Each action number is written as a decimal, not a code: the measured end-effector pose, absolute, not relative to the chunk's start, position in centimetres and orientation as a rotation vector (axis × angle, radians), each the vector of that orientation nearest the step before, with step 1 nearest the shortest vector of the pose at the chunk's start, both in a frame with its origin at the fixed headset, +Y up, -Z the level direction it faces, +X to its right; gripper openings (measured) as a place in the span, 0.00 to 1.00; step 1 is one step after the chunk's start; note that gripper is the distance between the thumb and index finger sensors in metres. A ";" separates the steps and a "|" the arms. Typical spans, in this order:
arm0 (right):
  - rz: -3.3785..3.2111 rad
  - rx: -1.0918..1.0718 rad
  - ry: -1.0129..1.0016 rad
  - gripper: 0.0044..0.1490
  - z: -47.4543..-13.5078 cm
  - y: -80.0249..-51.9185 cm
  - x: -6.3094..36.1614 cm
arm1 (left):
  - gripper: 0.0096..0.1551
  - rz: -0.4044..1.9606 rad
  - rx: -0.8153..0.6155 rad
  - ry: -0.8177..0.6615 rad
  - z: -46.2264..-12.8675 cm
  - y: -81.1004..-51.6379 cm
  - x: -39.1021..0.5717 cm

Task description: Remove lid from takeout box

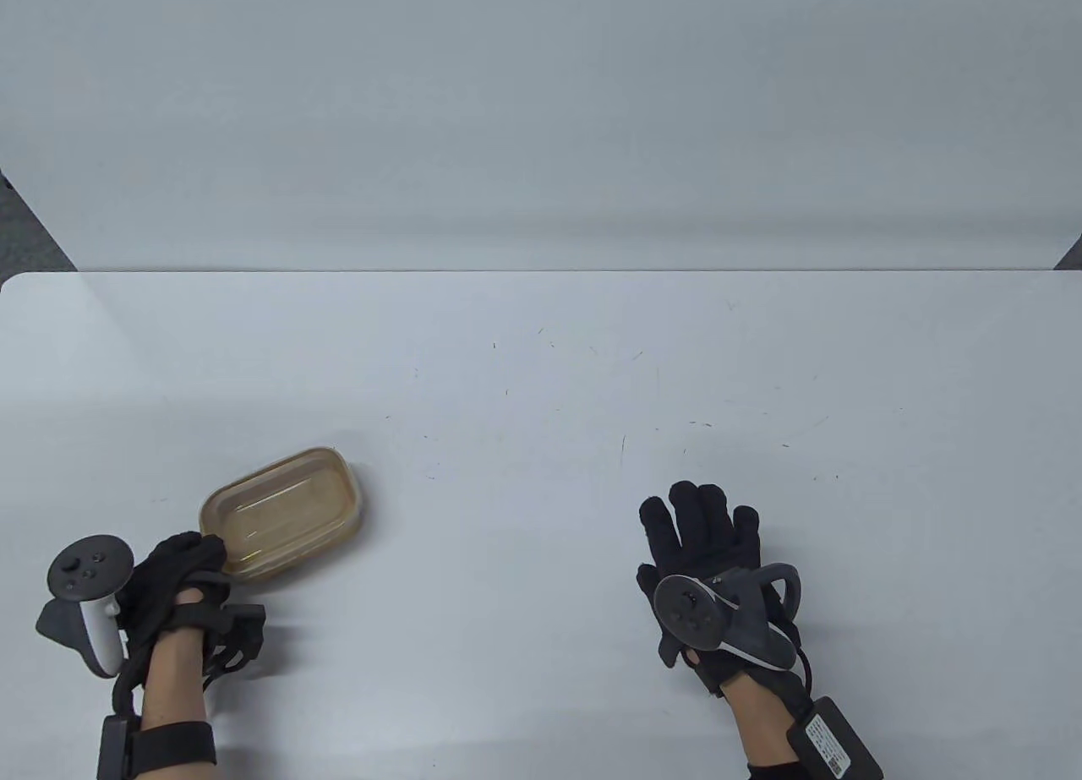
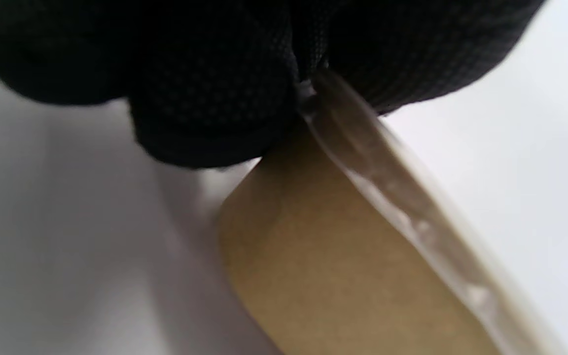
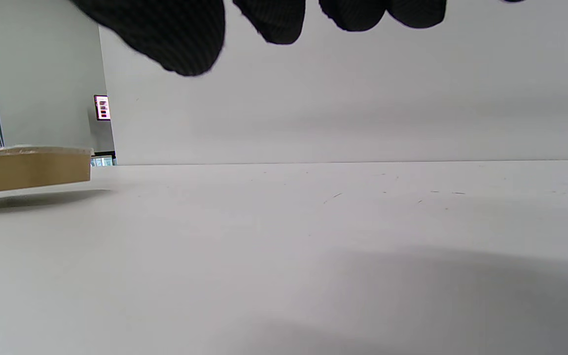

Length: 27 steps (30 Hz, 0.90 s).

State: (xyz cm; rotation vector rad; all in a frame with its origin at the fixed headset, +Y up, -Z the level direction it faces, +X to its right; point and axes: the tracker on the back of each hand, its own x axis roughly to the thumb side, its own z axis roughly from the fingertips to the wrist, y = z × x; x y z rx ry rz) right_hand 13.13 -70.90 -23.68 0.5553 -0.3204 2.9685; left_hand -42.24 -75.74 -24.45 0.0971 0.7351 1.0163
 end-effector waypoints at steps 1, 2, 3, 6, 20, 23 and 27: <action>2.964 0.552 -0.324 0.48 -23.7 -70.8 13.2 | 0.34 1.051 0.110 0.715 -24.5 -75.4 -41.9; 2.959 0.547 -0.327 0.48 -23.7 -70.8 13.2 | 0.34 1.112 0.131 0.670 -24.5 -74.6 -41.0; 2.956 0.542 -0.330 0.48 -23.7 -70.7 13.2 | 0.34 1.152 0.141 0.631 -24.5 -73.9 -40.1; 2.947 0.538 -0.336 0.48 -23.7 -70.6 13.2 | 0.34 1.202 0.128 0.526 -24.5 -72.6 -36.9; 2.917 0.515 -0.358 0.47 -23.8 -70.6 13.5 | 0.40 0.814 -0.142 0.188 -24.2 -75.0 -19.3; 2.916 0.513 -0.352 0.47 -23.8 -70.5 13.5 | 0.41 0.777 -0.166 0.179 -24.0 -75.8 -18.3; 2.923 0.519 -0.342 0.47 -23.8 -70.6 13.4 | 0.41 0.757 -0.196 0.192 -24.0 -76.7 -18.1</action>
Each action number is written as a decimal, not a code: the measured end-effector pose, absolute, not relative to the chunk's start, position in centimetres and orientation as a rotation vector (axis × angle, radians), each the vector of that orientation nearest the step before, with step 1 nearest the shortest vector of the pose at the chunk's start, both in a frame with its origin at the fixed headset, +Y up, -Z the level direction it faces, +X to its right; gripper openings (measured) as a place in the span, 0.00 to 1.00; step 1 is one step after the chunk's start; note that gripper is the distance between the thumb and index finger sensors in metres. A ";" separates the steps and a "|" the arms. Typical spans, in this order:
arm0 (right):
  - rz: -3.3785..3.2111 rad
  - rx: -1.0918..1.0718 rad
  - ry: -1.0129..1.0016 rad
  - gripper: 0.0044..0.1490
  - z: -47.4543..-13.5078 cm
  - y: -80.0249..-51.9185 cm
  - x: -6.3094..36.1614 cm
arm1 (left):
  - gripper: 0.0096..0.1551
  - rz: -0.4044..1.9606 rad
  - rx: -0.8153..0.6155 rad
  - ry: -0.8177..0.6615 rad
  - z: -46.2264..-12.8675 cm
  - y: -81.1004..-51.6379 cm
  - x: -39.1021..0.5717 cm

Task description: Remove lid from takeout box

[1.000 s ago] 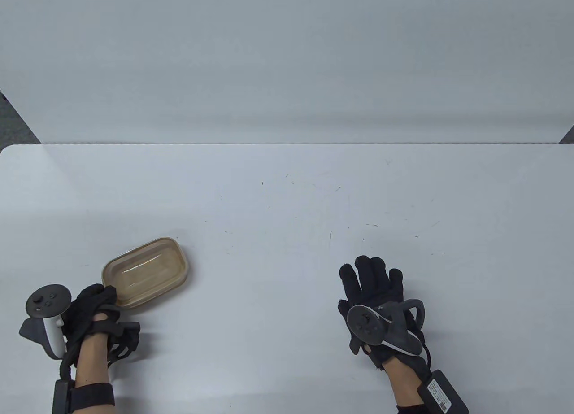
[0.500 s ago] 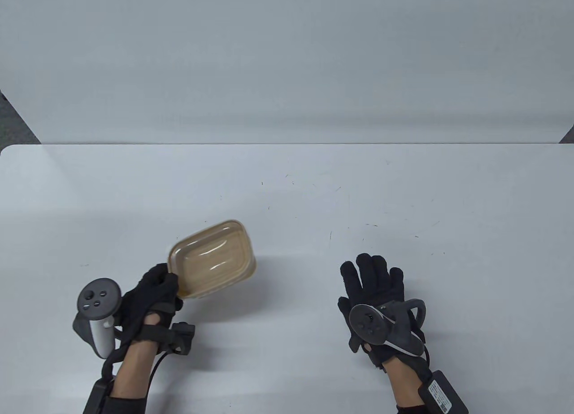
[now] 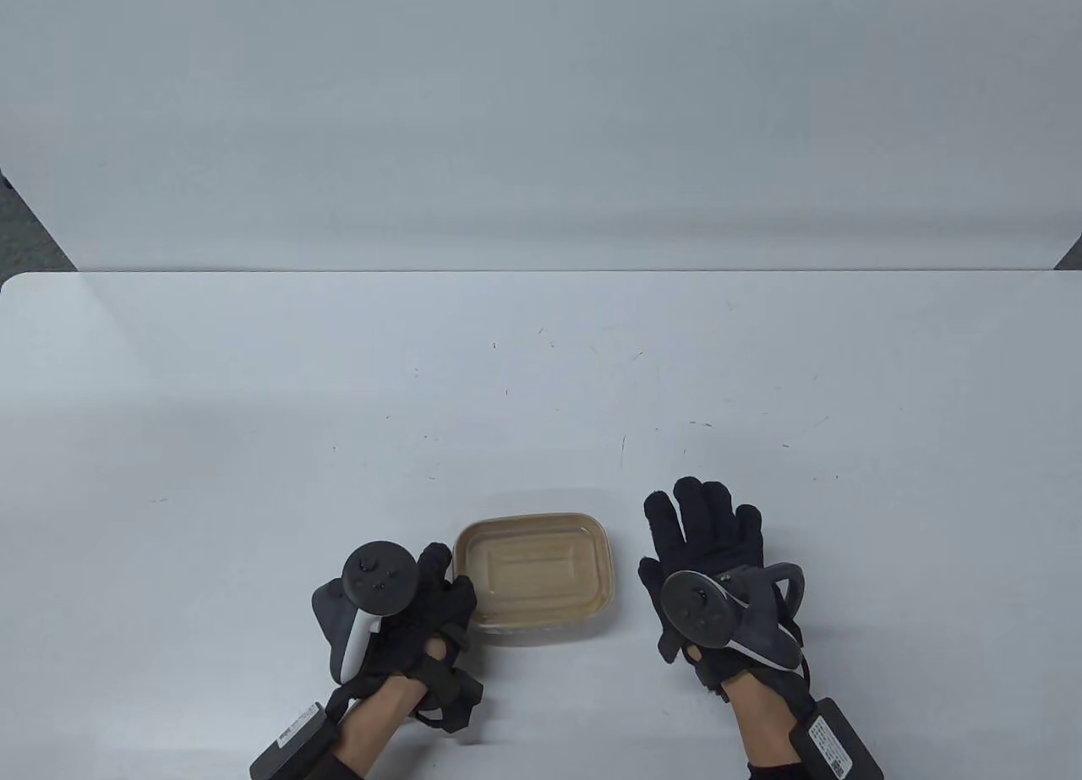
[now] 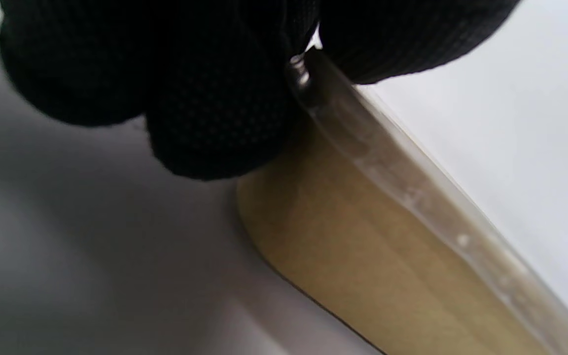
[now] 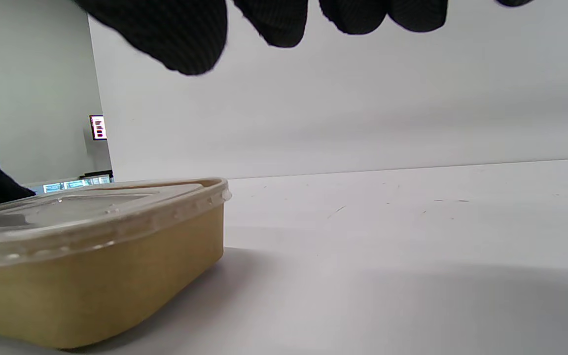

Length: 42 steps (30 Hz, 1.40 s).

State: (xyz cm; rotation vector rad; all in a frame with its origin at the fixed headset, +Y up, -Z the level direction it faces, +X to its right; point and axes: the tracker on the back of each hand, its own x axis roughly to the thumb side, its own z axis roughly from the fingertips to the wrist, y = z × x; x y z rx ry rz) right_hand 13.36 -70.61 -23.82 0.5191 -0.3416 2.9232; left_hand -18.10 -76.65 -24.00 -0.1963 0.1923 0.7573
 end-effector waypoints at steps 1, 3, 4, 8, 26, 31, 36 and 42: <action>2.927 0.521 -0.338 0.47 -23.8 -70.7 13.3 | 0.41 0.764 -0.202 0.194 -24.0 -76.8 -18.1; 2.928 0.523 -0.331 0.47 -23.8 -70.7 13.3 | 0.41 0.764 -0.205 0.196 -24.0 -76.8 -18.2; 2.929 0.523 -0.328 0.47 -23.8 -70.7 13.3 | 0.41 0.766 -0.207 0.197 -24.1 -76.8 -18.3; 2.923 0.519 -0.332 0.47 -23.7 -70.6 13.5 | 0.46 0.792 -0.126 0.189 -24.1 -75.2 -20.0; 2.902 0.545 -0.302 0.46 -23.9 -70.6 12.9 | 0.87 0.381 -0.408 -0.275 -26.4 -78.9 -17.7; 2.870 0.643 -0.301 0.46 -23.4 -70.2 11.0 | 0.86 0.382 -0.418 -0.269 -26.6 -79.1 -17.5; 2.729 0.923 -0.459 0.43 -21.2 -68.4 7.0 | 0.86 0.380 -0.420 -0.265 -26.6 -79.0 -17.5; 2.990 1.202 -0.104 0.53 -20.5 -72.9 1.2 | 0.85 0.380 -0.421 -0.265 -26.6 -79.0 -17.5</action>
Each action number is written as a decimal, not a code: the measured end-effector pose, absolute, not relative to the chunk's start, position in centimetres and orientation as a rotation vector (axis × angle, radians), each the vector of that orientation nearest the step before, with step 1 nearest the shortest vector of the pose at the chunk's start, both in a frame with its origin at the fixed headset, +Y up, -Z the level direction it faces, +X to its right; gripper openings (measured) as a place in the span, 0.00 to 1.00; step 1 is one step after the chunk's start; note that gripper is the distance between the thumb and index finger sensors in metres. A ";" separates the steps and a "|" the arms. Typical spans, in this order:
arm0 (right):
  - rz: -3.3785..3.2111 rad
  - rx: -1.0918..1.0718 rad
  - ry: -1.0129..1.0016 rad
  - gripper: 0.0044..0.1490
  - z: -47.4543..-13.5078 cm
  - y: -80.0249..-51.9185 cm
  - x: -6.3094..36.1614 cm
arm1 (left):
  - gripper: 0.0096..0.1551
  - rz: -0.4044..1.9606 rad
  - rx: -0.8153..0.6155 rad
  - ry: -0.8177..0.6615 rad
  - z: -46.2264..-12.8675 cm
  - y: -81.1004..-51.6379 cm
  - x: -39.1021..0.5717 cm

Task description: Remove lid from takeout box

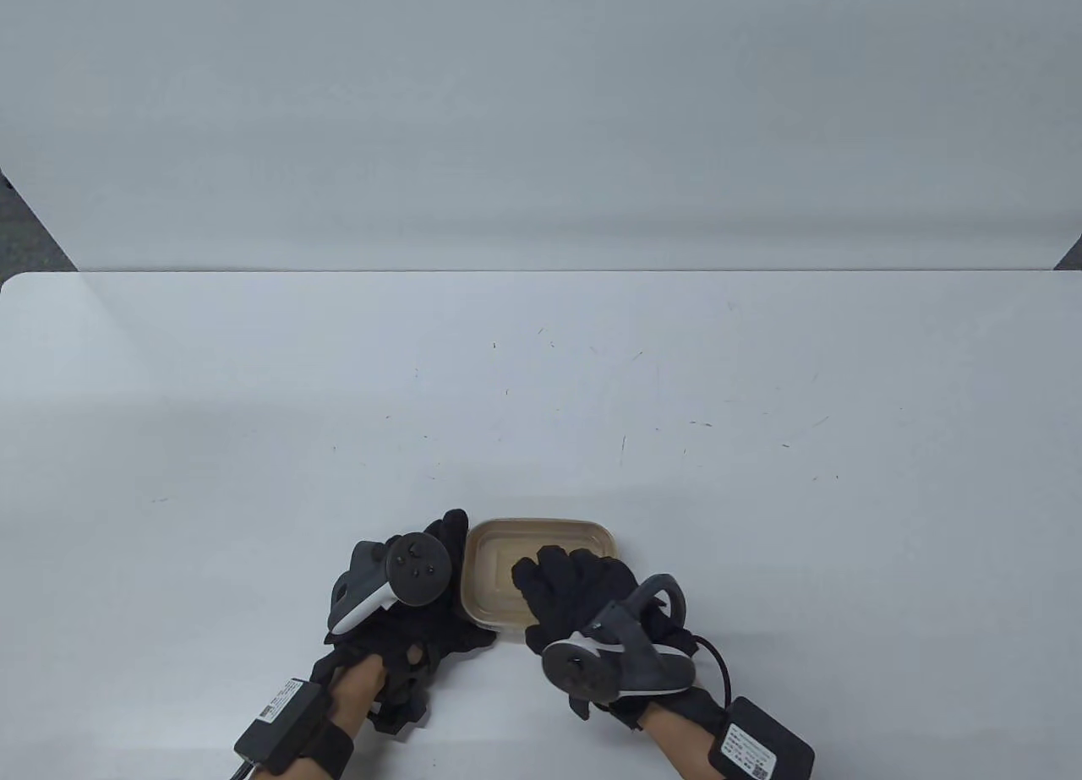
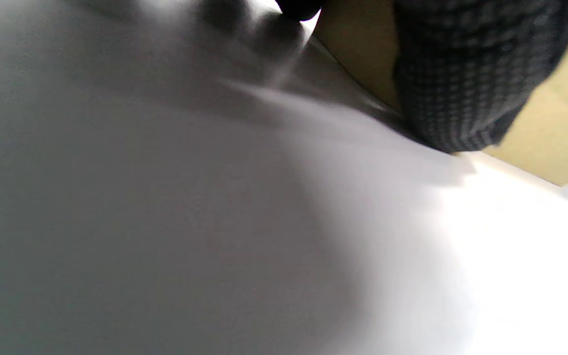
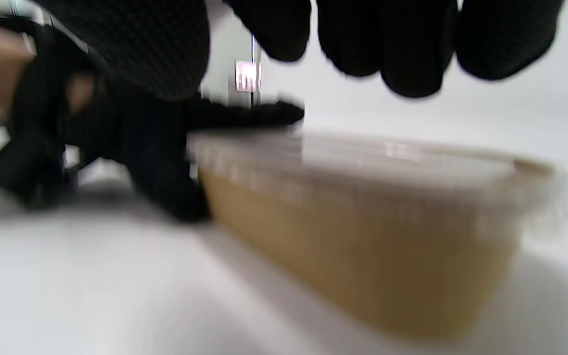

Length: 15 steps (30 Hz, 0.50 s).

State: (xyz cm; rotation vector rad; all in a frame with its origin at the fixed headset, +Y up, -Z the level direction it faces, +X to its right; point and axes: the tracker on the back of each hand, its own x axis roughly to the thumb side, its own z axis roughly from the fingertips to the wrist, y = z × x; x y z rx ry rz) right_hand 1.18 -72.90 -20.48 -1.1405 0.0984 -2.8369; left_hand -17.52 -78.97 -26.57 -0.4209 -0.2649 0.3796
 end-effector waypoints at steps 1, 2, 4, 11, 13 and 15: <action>-2.789 -1.105 0.043 0.55 -20.6 -73.7 0.8 | 0.85 0.379 -0.421 -0.265 -26.6 -79.0 -17.5; -2.737 -1.111 0.038 0.56 -20.7 -74.7 0.5 | 0.85 0.379 -0.421 -0.264 -26.6 -79.0 -17.5; -2.651 -1.113 0.188 0.51 -20.2 -75.5 0.0 | 0.85 0.379 -0.422 -0.263 -26.6 -79.0 -17.5; -2.599 -1.263 0.395 0.31 -19.0 -75.3 -0.6 | 0.85 0.406 -0.427 -0.249 -26.7 -79.0 -17.2; -2.619 -1.263 0.364 0.29 -19.1 -75.2 -0.6 | 0.85 0.407 -0.428 -0.247 -26.7 -78.9 -17.2; -2.650 -1.254 0.383 0.29 -19.3 -75.0 -0.4 | 0.85 0.405 -0.428 -0.243 -26.7 -78.9 -17.2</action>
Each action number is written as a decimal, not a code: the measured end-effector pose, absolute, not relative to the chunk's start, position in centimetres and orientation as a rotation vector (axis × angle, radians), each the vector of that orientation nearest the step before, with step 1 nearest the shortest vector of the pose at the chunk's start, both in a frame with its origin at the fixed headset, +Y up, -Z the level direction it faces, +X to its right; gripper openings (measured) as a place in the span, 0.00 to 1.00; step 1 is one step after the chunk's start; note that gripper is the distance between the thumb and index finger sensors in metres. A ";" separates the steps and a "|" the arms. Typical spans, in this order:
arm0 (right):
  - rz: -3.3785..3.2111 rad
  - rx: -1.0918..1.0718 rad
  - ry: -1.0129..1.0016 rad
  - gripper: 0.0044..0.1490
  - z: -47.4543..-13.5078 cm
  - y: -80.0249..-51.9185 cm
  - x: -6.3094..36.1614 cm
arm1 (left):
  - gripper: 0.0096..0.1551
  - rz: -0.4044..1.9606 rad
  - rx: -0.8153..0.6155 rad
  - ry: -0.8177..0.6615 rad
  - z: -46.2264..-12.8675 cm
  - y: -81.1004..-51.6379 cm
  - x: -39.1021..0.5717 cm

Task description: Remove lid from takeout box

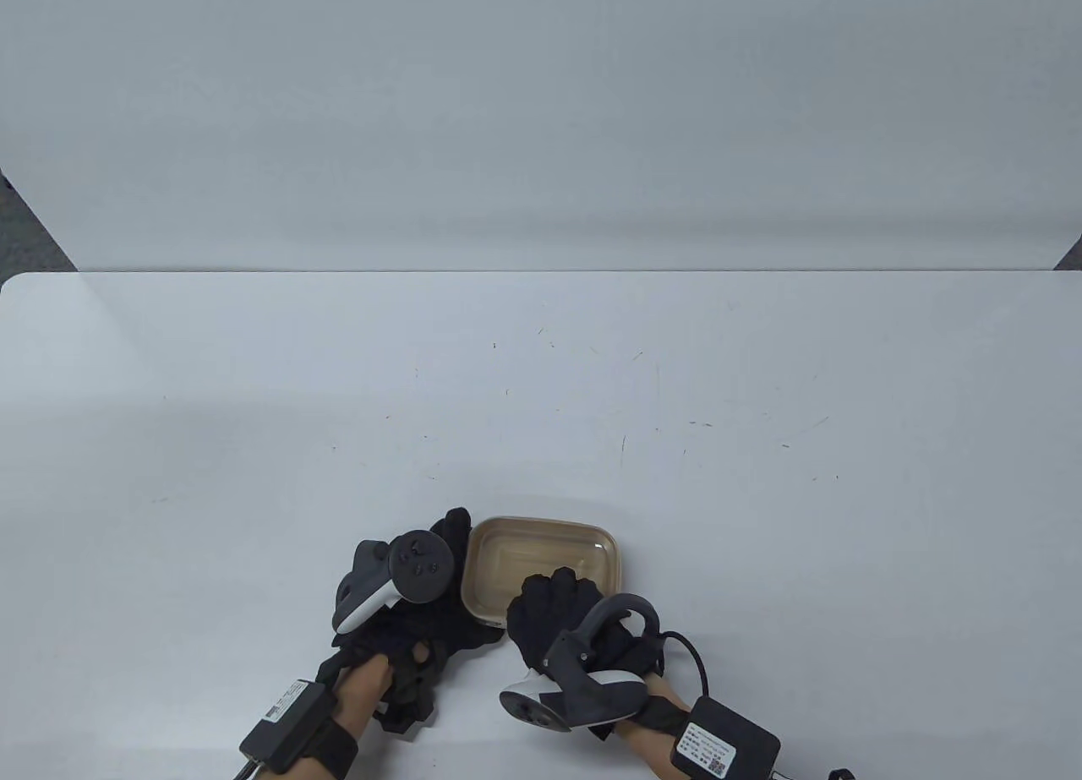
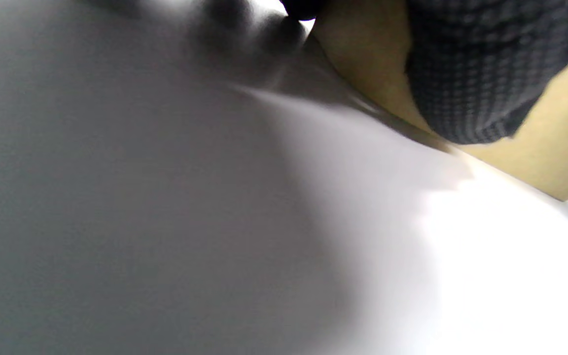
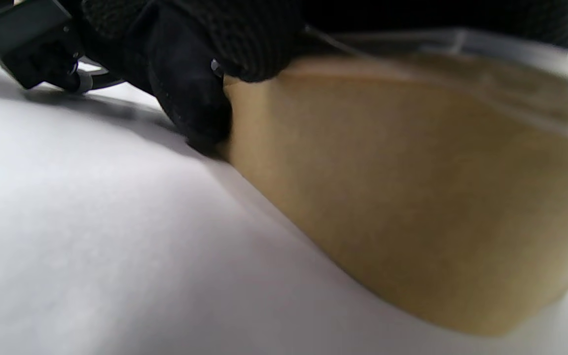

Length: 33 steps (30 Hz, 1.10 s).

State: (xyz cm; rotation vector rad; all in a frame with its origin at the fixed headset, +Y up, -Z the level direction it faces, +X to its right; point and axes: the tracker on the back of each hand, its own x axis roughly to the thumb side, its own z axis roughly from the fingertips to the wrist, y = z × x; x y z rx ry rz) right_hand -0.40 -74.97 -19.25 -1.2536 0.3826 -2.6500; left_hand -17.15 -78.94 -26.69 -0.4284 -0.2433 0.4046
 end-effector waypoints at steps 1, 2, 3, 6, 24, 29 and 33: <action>-2.667 -1.251 0.386 0.28 -19.3 -74.8 -0.3 | 0.85 0.406 -0.429 -0.242 -26.7 -78.9 -17.2; -2.714 -1.243 0.407 0.27 -19.5 -74.6 0.0 | 0.85 0.416 -0.431 -0.237 -26.7 -78.9 -17.2; -2.764 -1.243 0.412 0.27 -19.7 -74.5 0.3 | 0.85 0.421 -0.434 -0.236 -26.8 -78.9 -17.2; -2.922 -1.220 0.435 0.26 -20.3 -73.6 1.2 | 0.86 0.427 -0.438 -0.230 -26.8 -78.9 -17.3; -4.108 -0.753 0.814 0.26 -24.5 -69.6 13.4 | 0.86 0.417 -0.443 -0.231 -26.9 -78.9 -17.2; -4.176 -0.524 1.016 0.27 -24.8 -69.2 16.2 | 0.84 0.414 -0.442 -0.228 -26.9 -79.0 -17.2; -4.239 -0.263 1.181 0.27 -25.0 -68.7 19.1 | 0.84 0.408 -0.441 -0.227 -26.8 -79.0 -17.1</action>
